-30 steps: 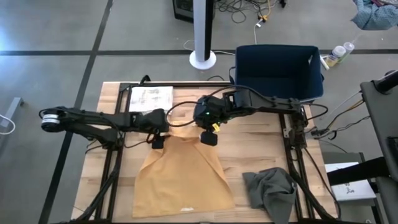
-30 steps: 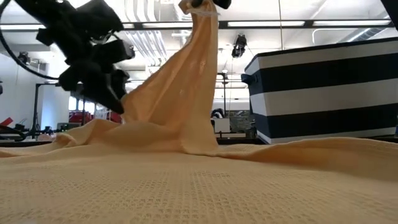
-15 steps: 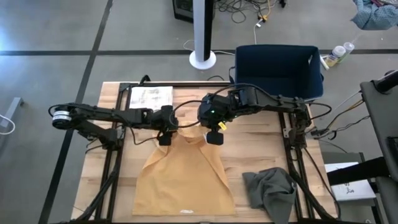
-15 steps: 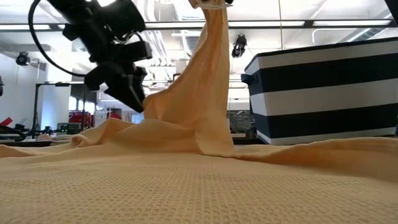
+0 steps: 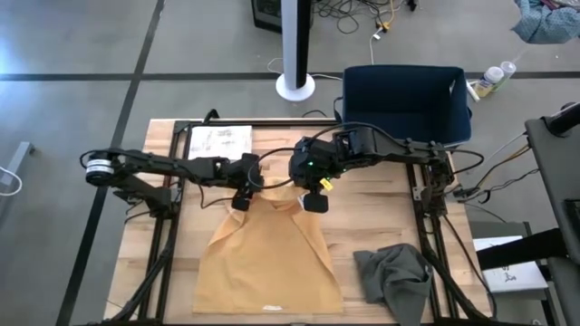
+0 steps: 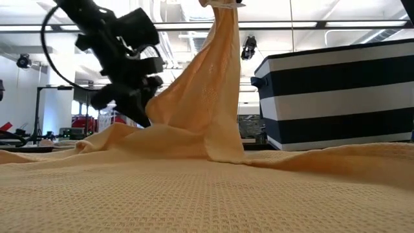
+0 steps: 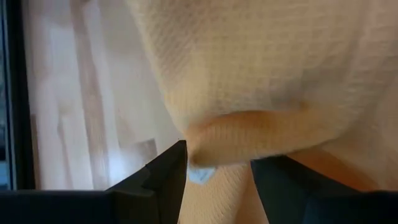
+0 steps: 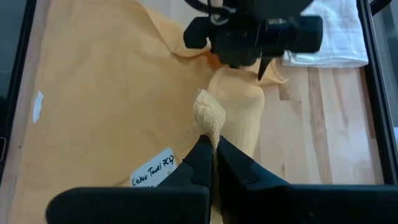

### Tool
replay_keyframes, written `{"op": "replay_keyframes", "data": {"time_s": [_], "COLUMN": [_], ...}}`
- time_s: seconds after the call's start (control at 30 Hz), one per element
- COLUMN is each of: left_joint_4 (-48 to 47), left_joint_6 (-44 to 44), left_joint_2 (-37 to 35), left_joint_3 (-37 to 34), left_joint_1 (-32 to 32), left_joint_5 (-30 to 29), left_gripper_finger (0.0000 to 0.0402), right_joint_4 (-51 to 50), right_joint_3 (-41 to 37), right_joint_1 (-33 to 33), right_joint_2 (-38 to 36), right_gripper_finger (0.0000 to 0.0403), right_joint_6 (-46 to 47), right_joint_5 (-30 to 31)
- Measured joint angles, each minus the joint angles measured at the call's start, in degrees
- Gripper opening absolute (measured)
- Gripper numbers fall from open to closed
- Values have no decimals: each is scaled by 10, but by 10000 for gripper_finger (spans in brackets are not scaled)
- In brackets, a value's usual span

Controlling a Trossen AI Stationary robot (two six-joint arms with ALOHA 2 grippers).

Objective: Fold towel
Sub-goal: Fold the yellow towel

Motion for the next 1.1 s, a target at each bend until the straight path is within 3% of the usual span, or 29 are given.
{"op": "replay_keyframes", "data": {"time_s": [0.33,0.43,0.6,0.7,0.93,1.1], "left_joint_4": [-67,-96,-136,-186,-373,-454], "left_joint_6": [14,14,7,-18,-61,-120], "left_joint_2": [82,80,80,77,-2,-86], "left_joint_3": [81,104,133,160,235,274], "left_joint_1": [14,15,16,22,61,118], "left_joint_5": [3,6,5,4,-68,-100], "left_gripper_finger": [139,105,15,8,1,1], "right_joint_4": [-7,-22,-46,-63,-66,-40], "right_joint_3": [0,0,0,-1,-1,-1], "right_joint_1": [1,1,1,-1,-16,-55], "right_joint_2": [0,0,0,0,0,0], "right_gripper_finger": [0,0,0,0,0,0], "right_joint_6": [-1,-8,-23,-30,-60,-108], "right_joint_5": [-3,-3,-2,5,103,173]}}
